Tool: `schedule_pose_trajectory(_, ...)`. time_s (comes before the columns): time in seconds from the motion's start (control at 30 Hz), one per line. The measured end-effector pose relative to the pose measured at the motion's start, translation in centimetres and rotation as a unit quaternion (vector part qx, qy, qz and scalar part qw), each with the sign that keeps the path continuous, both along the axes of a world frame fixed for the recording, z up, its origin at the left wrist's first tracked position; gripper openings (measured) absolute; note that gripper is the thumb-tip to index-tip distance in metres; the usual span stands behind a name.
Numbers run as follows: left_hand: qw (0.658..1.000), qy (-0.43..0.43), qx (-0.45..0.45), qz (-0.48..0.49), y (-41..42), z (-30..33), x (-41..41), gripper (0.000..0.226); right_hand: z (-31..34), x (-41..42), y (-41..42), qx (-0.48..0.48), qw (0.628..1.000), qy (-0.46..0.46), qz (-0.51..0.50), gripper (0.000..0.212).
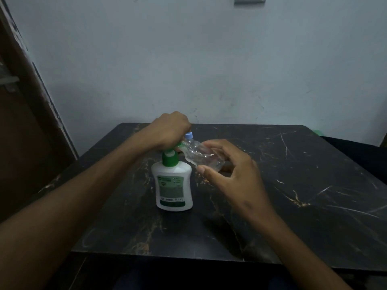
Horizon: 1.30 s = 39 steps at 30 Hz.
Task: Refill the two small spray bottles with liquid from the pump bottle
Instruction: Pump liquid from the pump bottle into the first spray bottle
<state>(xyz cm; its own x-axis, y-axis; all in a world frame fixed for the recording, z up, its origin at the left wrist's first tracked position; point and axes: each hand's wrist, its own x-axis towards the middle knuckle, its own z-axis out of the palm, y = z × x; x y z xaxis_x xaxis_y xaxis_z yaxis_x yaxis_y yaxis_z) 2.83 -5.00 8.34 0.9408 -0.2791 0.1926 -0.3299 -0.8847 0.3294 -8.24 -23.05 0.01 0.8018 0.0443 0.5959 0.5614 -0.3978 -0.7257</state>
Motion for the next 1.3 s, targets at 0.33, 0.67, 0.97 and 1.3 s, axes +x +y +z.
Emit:
schedule_pose_trajectory(0.33, 1.000, 0.019, -0.005, 0.003, -0.4, 0.4, -0.6, 0.029, 0.1, -0.6, 0.1, 0.010, 1.000, 0.010, 0.006, 0.038)
schedule_pose_trajectory(0.67, 0.998, 0.012, 0.063, -0.028, -0.3, 0.4, -0.5, 0.030, -0.3, -0.7, 0.6, 0.014, 1.000, 0.010, 0.004, 0.035)
schedule_pose_trajectory(0.97, 0.998, 0.030, 0.034, -0.039, -0.4, 0.2, -0.3, 0.031, -0.3, -1.0, 0.8, 0.032, 0.999, -0.005, -0.003, 0.033)
schedule_pose_trajectory(1.3, 0.997, 0.029, 0.049, -0.054, 0.0, 0.4, 0.5, 0.026, -1.0, -1.0, 0.8, 0.016, 1.000, 0.011, 0.008, 0.051)
